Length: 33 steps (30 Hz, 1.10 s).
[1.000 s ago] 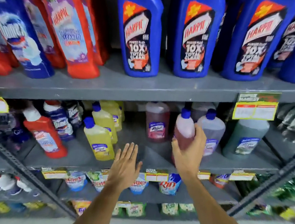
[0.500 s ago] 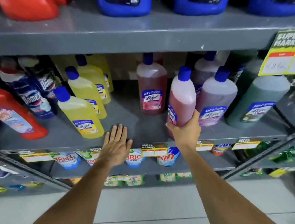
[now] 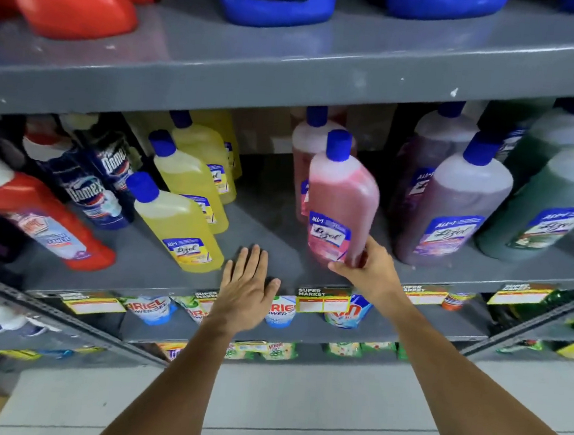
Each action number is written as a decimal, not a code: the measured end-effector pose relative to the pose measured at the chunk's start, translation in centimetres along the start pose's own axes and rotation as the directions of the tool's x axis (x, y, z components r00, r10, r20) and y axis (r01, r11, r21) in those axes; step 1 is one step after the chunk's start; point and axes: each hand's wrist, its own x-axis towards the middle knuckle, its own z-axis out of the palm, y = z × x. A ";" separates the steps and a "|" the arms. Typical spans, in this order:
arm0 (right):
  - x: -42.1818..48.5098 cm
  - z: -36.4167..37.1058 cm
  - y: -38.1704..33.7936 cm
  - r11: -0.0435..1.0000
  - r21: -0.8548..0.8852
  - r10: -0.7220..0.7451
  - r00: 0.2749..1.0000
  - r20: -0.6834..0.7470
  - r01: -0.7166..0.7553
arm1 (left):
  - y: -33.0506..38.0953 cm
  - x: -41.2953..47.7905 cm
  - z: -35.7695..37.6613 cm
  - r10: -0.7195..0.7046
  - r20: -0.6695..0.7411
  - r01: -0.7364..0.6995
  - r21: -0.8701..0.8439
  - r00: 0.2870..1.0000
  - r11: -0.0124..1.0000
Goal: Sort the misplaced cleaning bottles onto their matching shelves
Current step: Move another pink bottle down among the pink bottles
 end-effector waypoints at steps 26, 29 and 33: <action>2.6 -0.9 0.6 1.000 -0.012 -0.017 0.985 0.174 0.020 | 0.1 -0.3 -0.1 0.015 -0.017 -0.015 -0.004 1.000 1.000; 3.5 -1.2 0.8 0.999 0.001 -0.033 0.976 0.215 0.033 | 0.1 -0.3 0.0 0.012 -0.023 -0.012 -0.009 1.000 1.000; 4.0 -1.3 0.8 0.999 0.009 -0.043 0.966 0.256 0.042 | -0.1 -0.2 0.3 0.016 -0.036 -0.016 0.007 0.999 1.000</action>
